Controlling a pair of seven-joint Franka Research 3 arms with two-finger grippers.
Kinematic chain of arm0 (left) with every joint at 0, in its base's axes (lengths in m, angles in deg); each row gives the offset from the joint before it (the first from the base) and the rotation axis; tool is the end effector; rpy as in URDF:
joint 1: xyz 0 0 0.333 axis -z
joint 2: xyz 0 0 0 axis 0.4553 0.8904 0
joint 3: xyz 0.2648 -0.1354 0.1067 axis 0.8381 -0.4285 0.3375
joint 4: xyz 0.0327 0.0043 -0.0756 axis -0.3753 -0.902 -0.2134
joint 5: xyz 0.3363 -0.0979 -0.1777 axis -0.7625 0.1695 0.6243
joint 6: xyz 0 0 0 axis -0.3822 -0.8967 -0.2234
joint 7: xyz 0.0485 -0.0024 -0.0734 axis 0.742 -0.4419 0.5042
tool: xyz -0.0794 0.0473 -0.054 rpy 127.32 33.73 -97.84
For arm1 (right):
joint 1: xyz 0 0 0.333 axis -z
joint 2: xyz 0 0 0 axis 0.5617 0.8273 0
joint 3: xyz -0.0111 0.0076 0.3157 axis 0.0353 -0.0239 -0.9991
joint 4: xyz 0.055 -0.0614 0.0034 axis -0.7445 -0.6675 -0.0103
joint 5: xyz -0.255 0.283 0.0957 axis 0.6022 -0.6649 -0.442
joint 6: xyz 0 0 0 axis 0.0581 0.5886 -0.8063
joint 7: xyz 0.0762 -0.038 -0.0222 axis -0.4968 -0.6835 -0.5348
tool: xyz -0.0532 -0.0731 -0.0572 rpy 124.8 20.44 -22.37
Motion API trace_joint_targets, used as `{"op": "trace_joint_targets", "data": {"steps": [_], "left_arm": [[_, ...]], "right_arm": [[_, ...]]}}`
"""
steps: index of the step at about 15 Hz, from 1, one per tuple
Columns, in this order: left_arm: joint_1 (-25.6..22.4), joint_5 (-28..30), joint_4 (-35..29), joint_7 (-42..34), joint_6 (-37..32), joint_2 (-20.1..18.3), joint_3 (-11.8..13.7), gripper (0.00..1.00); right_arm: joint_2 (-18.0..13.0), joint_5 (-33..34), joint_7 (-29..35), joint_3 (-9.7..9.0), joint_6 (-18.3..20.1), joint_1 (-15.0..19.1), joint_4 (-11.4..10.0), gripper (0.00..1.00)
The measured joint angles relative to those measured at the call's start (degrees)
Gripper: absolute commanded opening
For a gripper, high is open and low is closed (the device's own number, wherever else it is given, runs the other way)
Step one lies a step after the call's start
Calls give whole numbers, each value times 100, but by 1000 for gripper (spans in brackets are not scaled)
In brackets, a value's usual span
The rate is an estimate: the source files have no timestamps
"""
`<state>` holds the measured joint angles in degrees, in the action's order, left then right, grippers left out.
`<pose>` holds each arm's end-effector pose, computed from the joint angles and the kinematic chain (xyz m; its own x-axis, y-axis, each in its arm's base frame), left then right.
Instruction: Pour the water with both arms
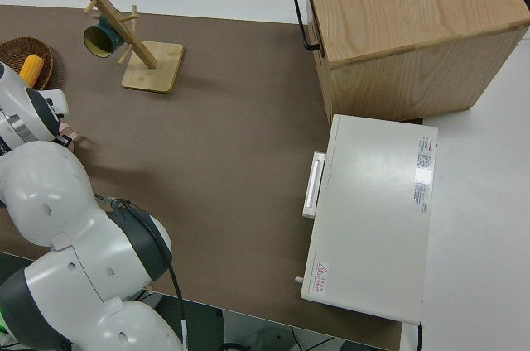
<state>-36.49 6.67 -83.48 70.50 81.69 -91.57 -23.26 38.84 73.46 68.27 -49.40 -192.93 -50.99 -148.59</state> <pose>0.4620 -0.0065 0.4731 0.8522 0.1540 0.5000 0.1367 -0.9880 0.0713 0.4996 0.5086 0.3557 0.9766 -0.1824 -0.1139 -0.2050 -0.9497 -0.2366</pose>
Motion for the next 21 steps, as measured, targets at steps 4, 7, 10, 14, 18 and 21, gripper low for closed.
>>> {"op": "trace_joint_targets", "data": {"steps": [4, 7, 10, 14, 18, 21], "left_arm": [[1, 0, -6, 0, 0, 0, 0, 0], [1, 0, -11, 0, 0, 0, 0, 0], [2, 0, -13, 0, 0, 0, 0, 0], [51, 0, -18, -7, -4, -13, -11, 0], [233, 0, -133, -7, -43, -157, -29, 0], [442, 0, -244, 18, -270, -388, -33, 0]], "right_arm": [[8, 1, 0, 11, -9, 1, 1, 992], [13, 1, 18, 13, -9, 1, 10, 992], [7, 1, 111, -13, 213, 10, 210, 992], [-179, 10, -229, -113, 1083, 141, 597, 992], [-619, 29, -1980, -100, 2092, 586, 684, 992], [-887, 60, -3219, 148, 2534, 803, 679, 992]]}}
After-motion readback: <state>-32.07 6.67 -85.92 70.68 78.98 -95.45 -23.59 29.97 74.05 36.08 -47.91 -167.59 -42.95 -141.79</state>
